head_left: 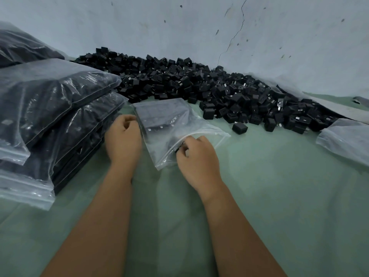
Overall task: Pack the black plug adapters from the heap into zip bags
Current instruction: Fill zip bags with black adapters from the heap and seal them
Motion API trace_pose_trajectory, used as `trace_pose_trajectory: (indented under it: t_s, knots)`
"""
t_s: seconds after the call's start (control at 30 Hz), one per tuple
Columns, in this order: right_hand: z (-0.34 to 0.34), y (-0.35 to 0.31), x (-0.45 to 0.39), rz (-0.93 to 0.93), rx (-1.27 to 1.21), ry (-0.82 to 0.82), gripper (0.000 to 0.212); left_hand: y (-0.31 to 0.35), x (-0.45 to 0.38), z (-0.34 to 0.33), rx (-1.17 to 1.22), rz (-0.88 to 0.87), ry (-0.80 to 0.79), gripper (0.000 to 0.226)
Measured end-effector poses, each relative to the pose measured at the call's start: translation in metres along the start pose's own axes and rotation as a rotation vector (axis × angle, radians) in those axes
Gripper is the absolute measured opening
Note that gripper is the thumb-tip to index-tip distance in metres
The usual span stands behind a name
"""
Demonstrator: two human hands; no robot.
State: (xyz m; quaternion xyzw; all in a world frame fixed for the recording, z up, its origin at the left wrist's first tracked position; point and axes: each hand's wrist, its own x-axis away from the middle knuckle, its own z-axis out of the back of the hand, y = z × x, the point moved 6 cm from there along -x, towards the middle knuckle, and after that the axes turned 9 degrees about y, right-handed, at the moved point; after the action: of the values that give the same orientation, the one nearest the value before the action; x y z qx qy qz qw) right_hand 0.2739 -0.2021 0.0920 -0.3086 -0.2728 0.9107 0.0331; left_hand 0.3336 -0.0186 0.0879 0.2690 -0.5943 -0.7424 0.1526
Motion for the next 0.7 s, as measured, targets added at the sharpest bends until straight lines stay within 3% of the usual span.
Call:
trace_pose_trajectory:
  t_s: [0.23, 0.37, 0.43, 0.7]
  knots:
    - [-0.012, 0.008, 0.0, -0.056, -0.077, -0.161, 0.003, -0.011, -0.001, -0.013, -0.265, 0.068, -0.072, 0.043]
    - [-0.02, -0.004, 0.003, 0.053, -0.099, -0.28, 0.037, -0.01, 0.001, -0.019, -0.326, 0.076, -0.1, 0.044]
    - [-0.019, -0.008, 0.002, 0.113, -0.102, -0.292, 0.041, -0.011, 0.001, -0.019, -0.333, 0.087, -0.103, 0.046]
    - [-0.029, -0.016, -0.002, 0.133, -0.167, -0.295, 0.015, -0.012, -0.001, -0.017, -0.209, 0.139, -0.018, 0.05]
